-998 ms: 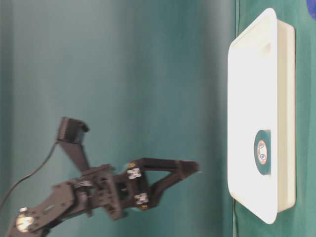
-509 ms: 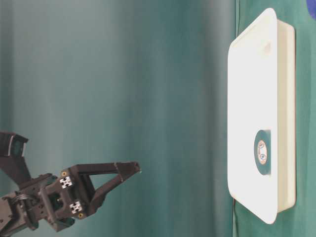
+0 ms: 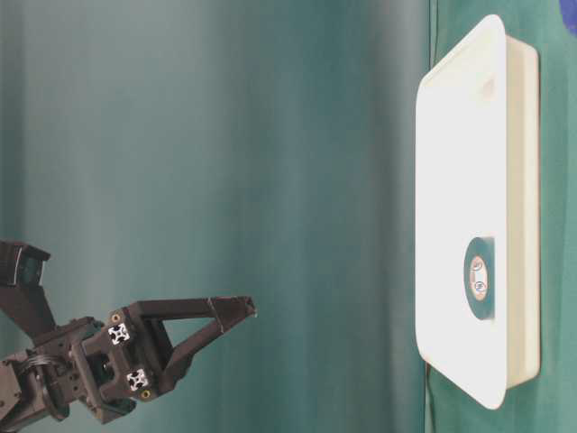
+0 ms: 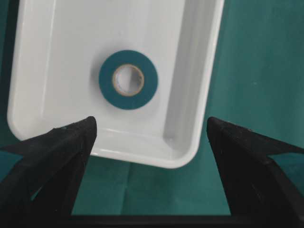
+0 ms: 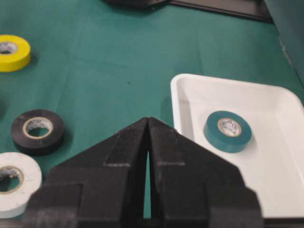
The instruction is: Pick up the tape from a random location and place it into the white case.
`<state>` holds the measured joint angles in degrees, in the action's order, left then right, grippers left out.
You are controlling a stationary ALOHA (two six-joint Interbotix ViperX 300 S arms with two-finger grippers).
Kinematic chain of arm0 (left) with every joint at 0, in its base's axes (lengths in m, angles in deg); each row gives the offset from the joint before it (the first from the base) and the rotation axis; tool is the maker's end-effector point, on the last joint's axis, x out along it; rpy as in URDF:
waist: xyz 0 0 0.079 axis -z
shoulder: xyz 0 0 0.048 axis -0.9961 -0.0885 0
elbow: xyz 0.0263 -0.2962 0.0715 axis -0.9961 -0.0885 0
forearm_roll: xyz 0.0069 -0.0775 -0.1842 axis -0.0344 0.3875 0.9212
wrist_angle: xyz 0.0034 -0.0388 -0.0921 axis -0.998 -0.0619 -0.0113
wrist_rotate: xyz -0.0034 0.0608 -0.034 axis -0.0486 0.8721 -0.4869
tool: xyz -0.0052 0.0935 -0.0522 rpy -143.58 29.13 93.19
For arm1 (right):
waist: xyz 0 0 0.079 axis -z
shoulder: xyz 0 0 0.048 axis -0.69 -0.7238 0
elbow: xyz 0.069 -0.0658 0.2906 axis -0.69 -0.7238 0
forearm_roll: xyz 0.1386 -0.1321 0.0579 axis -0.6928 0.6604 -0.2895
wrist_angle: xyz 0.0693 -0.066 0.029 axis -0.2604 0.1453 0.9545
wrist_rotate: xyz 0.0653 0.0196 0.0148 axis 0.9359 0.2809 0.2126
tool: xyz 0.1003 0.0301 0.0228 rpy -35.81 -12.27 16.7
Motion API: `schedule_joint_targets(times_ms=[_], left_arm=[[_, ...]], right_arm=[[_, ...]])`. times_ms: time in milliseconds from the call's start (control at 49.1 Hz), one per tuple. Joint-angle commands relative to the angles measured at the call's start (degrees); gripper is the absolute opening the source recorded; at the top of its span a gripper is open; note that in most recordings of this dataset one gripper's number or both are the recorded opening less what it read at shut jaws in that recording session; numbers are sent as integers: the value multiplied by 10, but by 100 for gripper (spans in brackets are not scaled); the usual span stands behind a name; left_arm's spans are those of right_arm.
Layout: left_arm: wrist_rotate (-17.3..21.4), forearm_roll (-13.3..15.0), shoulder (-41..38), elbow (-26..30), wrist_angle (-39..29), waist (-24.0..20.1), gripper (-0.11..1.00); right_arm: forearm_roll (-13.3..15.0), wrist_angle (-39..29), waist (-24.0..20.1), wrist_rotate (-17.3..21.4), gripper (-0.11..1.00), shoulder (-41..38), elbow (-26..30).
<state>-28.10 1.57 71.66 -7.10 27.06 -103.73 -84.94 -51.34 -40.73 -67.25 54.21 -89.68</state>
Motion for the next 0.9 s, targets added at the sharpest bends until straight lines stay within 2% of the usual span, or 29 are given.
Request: schedule_joint_targets(times_ms=[0, 265, 428, 672, 875], left_arm=[[-1, 0, 13, 12, 3, 1, 100], [-3, 2, 16, 6, 2, 22, 100], [-18, 3, 25, -11, 3, 77, 100], [-65, 2, 37, -35, 16, 153, 100], [-69, 2, 54, -57, 26, 162, 100]], right_arm=[[0, 4, 2, 1, 0, -2, 13], [0, 4, 2, 3, 0, -2, 15], [0, 4, 1, 3, 0, -2, 16], [0, 5, 2, 3, 0, -2, 16], [0, 3, 1, 3, 0, -2, 19]])
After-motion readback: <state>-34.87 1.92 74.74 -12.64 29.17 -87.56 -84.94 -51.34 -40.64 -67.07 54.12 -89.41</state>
